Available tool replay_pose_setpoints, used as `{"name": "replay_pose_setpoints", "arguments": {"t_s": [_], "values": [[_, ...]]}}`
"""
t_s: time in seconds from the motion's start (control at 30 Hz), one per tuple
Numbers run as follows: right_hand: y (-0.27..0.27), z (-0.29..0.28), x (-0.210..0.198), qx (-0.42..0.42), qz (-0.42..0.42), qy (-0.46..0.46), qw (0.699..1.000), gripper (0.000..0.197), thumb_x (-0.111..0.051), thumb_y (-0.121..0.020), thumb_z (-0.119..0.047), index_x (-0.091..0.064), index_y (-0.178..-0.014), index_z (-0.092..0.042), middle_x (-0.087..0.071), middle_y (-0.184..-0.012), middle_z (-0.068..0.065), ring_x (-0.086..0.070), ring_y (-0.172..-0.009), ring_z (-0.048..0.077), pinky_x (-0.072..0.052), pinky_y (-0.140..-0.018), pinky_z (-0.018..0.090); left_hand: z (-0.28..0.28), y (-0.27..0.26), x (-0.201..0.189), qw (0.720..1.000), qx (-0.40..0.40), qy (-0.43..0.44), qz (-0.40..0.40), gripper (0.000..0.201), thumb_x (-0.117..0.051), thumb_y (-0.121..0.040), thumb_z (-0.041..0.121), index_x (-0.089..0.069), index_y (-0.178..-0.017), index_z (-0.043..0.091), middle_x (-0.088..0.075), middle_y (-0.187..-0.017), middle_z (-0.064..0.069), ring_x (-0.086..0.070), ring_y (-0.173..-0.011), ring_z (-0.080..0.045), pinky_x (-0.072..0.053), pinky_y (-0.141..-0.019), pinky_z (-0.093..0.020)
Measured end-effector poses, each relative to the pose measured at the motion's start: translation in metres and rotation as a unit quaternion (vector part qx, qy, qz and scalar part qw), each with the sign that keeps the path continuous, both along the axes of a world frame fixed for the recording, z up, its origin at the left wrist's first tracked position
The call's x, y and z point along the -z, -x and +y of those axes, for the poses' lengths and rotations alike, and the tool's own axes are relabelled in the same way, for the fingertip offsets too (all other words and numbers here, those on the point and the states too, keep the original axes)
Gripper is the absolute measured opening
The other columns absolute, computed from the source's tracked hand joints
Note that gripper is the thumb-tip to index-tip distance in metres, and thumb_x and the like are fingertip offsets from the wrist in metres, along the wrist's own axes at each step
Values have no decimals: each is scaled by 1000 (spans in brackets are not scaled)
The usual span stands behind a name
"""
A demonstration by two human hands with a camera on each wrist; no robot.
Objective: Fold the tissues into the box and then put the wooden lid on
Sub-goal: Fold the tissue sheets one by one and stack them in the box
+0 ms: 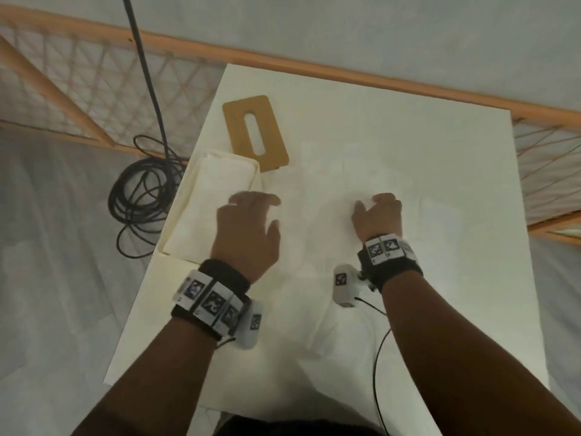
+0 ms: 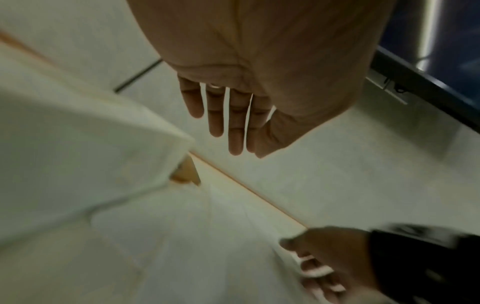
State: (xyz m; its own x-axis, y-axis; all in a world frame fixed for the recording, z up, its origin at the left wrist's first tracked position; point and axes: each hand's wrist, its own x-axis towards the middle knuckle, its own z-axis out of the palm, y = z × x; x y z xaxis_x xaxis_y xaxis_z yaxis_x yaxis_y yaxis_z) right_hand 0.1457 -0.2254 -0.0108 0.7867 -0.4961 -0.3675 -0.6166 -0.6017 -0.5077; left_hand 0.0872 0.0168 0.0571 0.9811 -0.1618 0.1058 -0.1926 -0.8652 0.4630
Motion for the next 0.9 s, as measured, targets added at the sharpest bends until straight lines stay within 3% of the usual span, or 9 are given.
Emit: {"name": "replay_pose_setpoints", "arguments": {"t_s": [0.07,0.13,0.3,0.47,0.57,0.67,0.73,0.8,0.9], "values": [[-10,-27,5,19,75,14,997,81,-64,-94,-49,-29,-150,-1,-35,-153,14,-48,-133,36,-43,-105,43,-32,10,11,996,46,32,64,34,-56,-88,26,-63,-120,20,-67,-115,1,-60,-110,-28,-44,-93,-42],[-18,-41,4,18,80,13,997,91,-71,-89,-53,-25,-151,-3,-37,-153,13,-51,-132,39,-45,-104,48,-57,19,23,987,84,7,136,34,-56,-94,27,-59,-127,24,-66,-119,7,-59,-110,-20,-42,-97,-37],[-27,-63,2,-18,56,13,998,40,-72,-90,-40,-65,-125,-24,-66,-129,0,-61,-120,27,-46,-99,40,-79,30,46,973,78,-8,216,31,-55,-97,31,-55,-128,30,-64,-115,14,-57,-108,-11,-40,-99,-32],[-15,-73,-8,54,-20,-31,998,17,-70,-90,-39,-67,-105,-31,-68,-97,-12,-63,-87,17,-47,-81,32,-76,30,67,957,47,-26,285,31,-58,-96,31,-56,-127,26,-62,-121,8,-55,-115,-16,-42,-103,-37],[-5,-78,-12,71,-67,-47,994,7,-67,-92,-37,-66,-97,-31,-68,-85,-17,-66,-80,13,-55,-81,37,-78,32,77,955,46,-33,290,33,-62,-93,31,-54,-124,23,-59,-118,4,-50,-115,-20,-44,-100,-39],[5,-85,-13,46,-126,-69,989,4,-66,-91,-25,-66,-94,-27,-71,-84,-11,-69,-82,17,-56,-75,34,-81,31,80,958,41,-47,282,32,-64,-92,31,-52,-120,22,-57,-115,2,-49,-112,-22,-45,-97,-39],[9,-89,-13,30,-156,-105,982,10,-64,-91,-16,-66,-99,-22,-74,-89,-4,-71,-83,20,-53,-68,22,-84,30,82,958,37,-57,278,31,-64,-92,33,-51,-118,22,-56,-114,2,-49,-111,-22,-45,-96,-41],[6,-89,-11,2,-111,-113,987,29,-69,-94,-30,-61,-118,-16,-74,-101,0,-69,-91,18,-46,-70,11,-87,30,83,957,34,-68,279,32,-64,-91,35,-50,-117,23,-54,-114,2,-48,-111,-22,-45,-96,-41],[-8,-83,0,-62,31,-66,995,79,-69,-88,-60,-45,-142,-8,-60,-137,9,-58,-126,28,-41,-88,27,-93,31,82,956,30,-91,279,35,-64,-91,38,-48,-119,25,-51,-117,2,-47,-113,-22,-44,-97,-40]]}}
